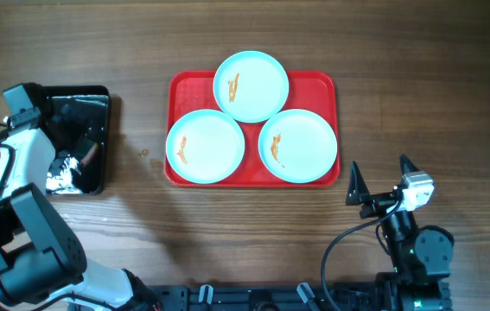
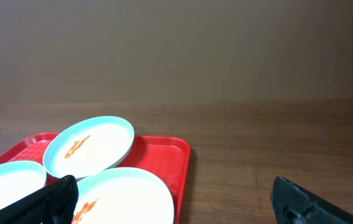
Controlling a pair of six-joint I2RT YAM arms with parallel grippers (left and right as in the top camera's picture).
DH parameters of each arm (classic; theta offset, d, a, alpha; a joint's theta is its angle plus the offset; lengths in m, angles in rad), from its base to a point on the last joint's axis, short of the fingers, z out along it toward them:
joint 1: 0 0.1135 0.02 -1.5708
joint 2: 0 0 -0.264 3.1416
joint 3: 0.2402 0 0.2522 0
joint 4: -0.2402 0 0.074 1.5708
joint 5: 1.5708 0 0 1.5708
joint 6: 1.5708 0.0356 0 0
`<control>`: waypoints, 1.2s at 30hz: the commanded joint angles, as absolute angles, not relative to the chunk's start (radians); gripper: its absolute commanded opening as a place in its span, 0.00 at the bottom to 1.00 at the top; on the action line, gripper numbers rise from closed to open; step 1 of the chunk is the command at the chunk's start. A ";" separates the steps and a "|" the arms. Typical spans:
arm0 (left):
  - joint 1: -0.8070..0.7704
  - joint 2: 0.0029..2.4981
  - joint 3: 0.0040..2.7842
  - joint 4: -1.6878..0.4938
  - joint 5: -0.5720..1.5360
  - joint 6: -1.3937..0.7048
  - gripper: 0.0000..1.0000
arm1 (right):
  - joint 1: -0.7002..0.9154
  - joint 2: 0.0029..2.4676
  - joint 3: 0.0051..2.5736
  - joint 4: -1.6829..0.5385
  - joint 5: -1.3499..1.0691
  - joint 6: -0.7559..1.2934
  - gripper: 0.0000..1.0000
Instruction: Clean dirty plates on tray and stack at the side
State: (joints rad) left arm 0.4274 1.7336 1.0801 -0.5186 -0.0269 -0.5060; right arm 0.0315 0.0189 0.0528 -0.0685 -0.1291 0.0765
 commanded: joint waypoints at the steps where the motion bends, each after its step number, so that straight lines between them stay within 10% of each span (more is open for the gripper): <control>1: 0.428 1.725 1.079 -0.556 0.037 -0.505 0.90 | 0.027 0.005 0.037 -0.064 -0.111 0.062 1.00; 18: 0.427 1.831 1.079 -0.557 0.037 -0.505 0.81 | 0.027 0.005 0.037 -0.064 -0.111 0.062 1.00; 29: 0.428 1.835 1.079 -0.529 0.036 -0.505 0.04 | 0.027 0.005 0.037 -0.064 -0.111 0.062 1.00; 36: 0.428 1.801 1.079 -0.540 0.047 -0.505 0.04 | 0.027 0.005 0.037 -0.064 -0.111 0.062 1.00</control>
